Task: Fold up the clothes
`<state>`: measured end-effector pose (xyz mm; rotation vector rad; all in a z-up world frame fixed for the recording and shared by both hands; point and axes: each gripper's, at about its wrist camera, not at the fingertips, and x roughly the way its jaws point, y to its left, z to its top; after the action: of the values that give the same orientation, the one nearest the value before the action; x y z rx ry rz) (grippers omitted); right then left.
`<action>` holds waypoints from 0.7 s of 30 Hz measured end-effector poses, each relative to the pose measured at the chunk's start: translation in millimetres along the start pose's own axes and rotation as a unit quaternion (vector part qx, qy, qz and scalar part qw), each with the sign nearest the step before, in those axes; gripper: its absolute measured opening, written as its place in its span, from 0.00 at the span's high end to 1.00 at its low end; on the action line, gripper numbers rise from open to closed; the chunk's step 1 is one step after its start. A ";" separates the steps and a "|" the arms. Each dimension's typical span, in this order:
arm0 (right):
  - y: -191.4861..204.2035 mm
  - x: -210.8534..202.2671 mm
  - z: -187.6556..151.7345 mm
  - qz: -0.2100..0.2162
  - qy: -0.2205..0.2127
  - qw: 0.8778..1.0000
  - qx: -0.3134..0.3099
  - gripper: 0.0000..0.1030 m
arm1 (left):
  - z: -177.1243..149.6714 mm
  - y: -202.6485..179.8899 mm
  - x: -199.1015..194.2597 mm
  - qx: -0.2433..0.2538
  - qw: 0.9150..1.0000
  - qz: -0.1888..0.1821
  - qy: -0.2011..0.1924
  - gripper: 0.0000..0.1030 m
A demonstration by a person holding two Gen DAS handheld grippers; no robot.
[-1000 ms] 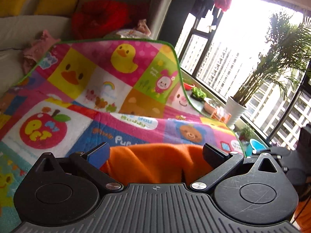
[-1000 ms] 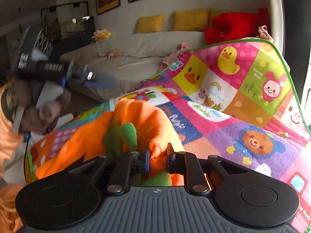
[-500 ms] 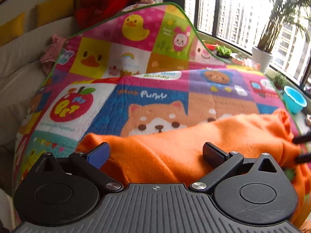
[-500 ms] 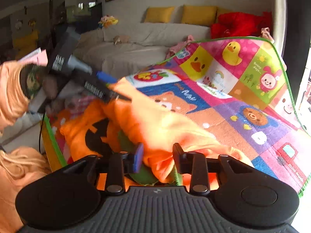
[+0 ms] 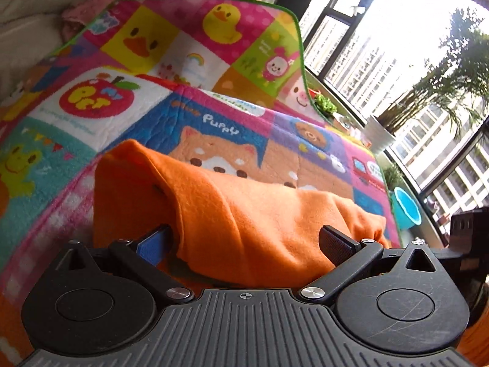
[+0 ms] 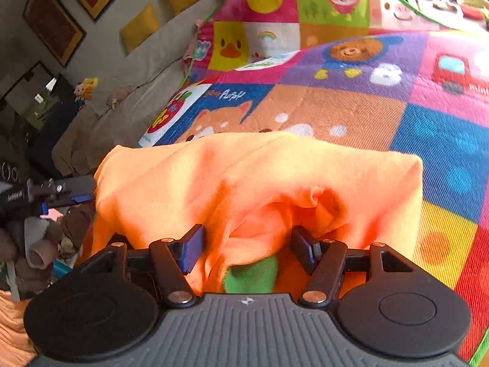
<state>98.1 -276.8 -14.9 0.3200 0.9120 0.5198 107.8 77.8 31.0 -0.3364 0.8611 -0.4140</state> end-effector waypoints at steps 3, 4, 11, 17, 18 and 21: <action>4.5 -1.1 0.7 0.003 -0.015 1.000 -0.024 0.51 | -1.4 11.2 18.3 -0.041 0.999 -0.022 0.020 0.02; 5.0 -1.2 1.4 0.004 -0.020 0.999 -0.031 0.55 | -1.6 14.5 24.3 -0.053 0.998 -0.028 0.025 0.05; -10.3 24.1 34.3 0.001 -0.073 0.997 -0.035 0.72 | 25.3 30.7 61.4 -0.082 0.996 -0.041 0.015 0.37; 4.5 31.7 90.3 -0.036 -0.136 0.985 -0.099 0.89 | 72.1 20.4 71.7 -0.058 0.998 -0.029 -0.023 0.67; 8.2 27.1 97.6 -0.037 -0.147 0.983 -0.109 0.89 | 79.8 14.1 66.8 -0.044 0.998 -0.034 -0.038 0.70; 18.5 7.7 110.3 -0.031 -0.171 0.976 -0.132 0.89 | 92.4 -5.9 46.4 -0.008 0.995 -0.052 -0.080 0.74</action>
<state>186.5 -262.2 52.5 0.1320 0.5107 0.5024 206.1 61.3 59.3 -0.4249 0.6936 -0.4697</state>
